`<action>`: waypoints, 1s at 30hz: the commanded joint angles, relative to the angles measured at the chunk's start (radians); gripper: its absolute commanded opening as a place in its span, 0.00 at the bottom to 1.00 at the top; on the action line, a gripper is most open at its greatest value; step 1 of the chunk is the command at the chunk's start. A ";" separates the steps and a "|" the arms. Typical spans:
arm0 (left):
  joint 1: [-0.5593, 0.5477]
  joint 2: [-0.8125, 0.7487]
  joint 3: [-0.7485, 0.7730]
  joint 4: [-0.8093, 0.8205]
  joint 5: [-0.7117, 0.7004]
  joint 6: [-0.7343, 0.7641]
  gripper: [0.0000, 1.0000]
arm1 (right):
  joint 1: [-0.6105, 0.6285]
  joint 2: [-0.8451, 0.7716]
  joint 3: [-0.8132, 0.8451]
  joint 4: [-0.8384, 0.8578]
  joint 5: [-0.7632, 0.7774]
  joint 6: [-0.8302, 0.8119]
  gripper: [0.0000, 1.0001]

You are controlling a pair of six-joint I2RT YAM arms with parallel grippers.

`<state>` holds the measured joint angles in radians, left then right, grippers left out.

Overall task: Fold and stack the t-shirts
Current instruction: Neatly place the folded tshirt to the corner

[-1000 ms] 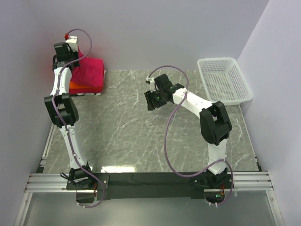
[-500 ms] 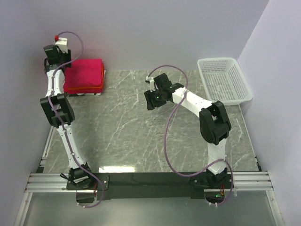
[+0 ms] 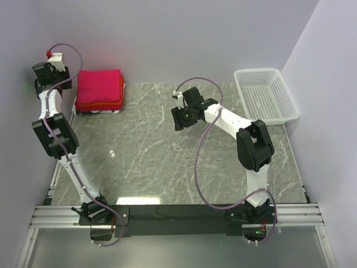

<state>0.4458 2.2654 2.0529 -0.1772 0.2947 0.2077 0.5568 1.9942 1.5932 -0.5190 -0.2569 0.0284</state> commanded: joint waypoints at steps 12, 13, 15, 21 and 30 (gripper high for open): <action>-0.033 0.137 0.205 0.151 0.208 -0.197 0.23 | 0.005 0.020 0.016 -0.003 -0.027 -0.004 0.55; -0.033 0.158 0.214 0.168 0.207 -0.200 0.22 | 0.005 0.023 0.019 -0.003 -0.028 -0.004 0.54; -0.035 0.174 0.211 0.173 0.201 -0.238 0.22 | 0.002 0.037 0.025 -0.007 -0.028 -0.004 0.54; -0.035 0.224 0.177 0.295 0.129 -0.300 0.22 | 0.003 0.072 0.047 -0.013 -0.045 0.007 0.53; -0.048 0.345 0.305 0.283 -0.037 -0.269 0.27 | 0.002 0.072 0.044 -0.016 -0.038 -0.001 0.53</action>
<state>0.4042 2.6114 2.3066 0.0505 0.3161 -0.0643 0.5564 2.0800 1.5993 -0.5365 -0.2935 0.0322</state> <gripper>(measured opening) 0.267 0.531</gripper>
